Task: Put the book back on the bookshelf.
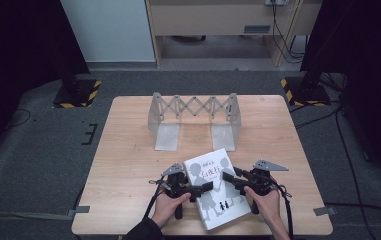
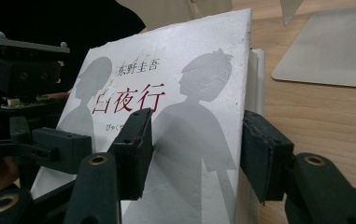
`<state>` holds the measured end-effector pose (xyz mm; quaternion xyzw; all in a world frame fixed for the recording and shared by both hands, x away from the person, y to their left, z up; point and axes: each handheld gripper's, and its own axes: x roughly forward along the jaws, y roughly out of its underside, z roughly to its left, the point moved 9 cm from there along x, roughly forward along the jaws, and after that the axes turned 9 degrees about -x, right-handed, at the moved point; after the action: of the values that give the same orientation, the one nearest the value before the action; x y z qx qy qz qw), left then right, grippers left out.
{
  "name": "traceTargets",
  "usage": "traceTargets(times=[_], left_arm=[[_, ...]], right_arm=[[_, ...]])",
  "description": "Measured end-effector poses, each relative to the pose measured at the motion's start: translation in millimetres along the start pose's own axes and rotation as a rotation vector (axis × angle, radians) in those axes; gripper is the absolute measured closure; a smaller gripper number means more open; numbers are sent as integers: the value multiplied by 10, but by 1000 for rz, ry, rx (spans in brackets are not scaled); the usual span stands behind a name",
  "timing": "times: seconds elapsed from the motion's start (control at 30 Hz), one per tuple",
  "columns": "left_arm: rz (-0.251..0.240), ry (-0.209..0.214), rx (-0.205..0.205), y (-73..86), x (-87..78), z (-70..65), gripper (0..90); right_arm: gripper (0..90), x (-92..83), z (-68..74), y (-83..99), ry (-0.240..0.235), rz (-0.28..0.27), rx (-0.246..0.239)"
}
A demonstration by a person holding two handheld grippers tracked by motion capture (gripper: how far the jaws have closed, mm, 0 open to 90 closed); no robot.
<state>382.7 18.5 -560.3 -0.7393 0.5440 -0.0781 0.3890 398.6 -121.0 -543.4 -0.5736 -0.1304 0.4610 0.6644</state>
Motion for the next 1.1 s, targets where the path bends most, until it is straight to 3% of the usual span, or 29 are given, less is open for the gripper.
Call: traceTargets(times=[0.23,0.33,0.5,0.63,0.8,1.03,1.1], left_arm=[[-44,38,-25,-136,-86,-60,325],[-42,41,-10,-168,-92,-83,339],[-41,68,-35,-211,-88,-95,376],[-26,67,-43,-237,-69,-77,379],[-1,66,-34,-315,-60,-73,383],[24,81,-18,-412,-50,-92,408],[24,85,-16,-442,-55,-103,414]], right_arm=[[475,-19,8,-66,-17,-45,3],[475,-31,10,-100,-20,-57,4],[485,-67,-32,-110,-10,-60,5],[454,-152,-164,-129,57,-62,0],[383,-293,-433,-68,182,-28,-11],[344,-403,-770,130,330,96,-41],[341,-410,-789,141,339,107,-50]])
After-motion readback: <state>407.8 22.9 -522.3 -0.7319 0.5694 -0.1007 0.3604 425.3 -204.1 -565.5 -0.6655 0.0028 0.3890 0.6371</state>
